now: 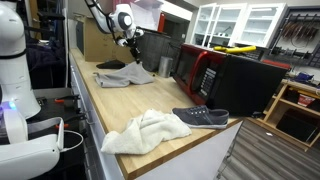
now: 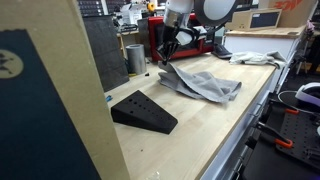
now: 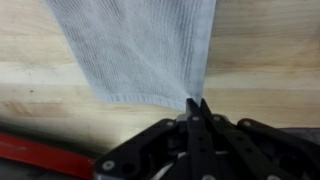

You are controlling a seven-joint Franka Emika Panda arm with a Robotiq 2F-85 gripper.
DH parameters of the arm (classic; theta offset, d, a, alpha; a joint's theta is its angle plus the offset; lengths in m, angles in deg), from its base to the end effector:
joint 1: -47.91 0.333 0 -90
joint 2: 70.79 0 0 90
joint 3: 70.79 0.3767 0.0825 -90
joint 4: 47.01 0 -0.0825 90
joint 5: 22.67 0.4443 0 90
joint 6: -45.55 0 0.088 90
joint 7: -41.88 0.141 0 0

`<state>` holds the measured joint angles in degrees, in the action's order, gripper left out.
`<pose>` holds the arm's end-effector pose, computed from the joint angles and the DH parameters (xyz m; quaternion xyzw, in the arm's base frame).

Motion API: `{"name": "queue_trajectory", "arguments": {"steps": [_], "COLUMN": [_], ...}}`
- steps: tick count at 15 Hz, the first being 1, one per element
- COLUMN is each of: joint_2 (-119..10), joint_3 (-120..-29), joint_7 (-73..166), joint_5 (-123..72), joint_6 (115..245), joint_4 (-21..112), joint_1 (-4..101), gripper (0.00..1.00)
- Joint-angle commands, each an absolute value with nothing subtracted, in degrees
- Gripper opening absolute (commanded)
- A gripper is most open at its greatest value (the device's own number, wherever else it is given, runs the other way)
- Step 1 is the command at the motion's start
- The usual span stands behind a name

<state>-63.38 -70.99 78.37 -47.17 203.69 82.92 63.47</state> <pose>0.5971 0.1766 0.3227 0.9778 0.0002 0.2082 0.0249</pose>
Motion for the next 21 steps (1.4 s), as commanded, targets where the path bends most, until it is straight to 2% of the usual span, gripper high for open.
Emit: {"name": "queue_trajectory", "arguments": {"steps": [1,2,3,4,12,14,21], "joint_2": [-62.82,-62.79,-62.91,-63.33,-66.76,-66.25,-61.49], "joint_3": [-70.48,-70.47,-70.69,-70.96,-73.60,-74.45,-73.03], "joint_7": [79.74,79.50,79.42,79.24,76.72,76.35,68.02], "joint_5": [-48.10,-48.42,-48.94,-49.24,-44.51,-41.04,-24.96], "joint_6": [204.45,204.34,204.34,204.39,206.54,206.53,206.04], "joint_4": [82.01,81.95,81.95,82.13,83.87,84.18,83.73], "joint_1": [64.49,64.64,64.77,64.70,60.68,59.07,52.25], "gripper": [0.00,0.27,0.28,0.33,0.94,1.00,1.00]}}
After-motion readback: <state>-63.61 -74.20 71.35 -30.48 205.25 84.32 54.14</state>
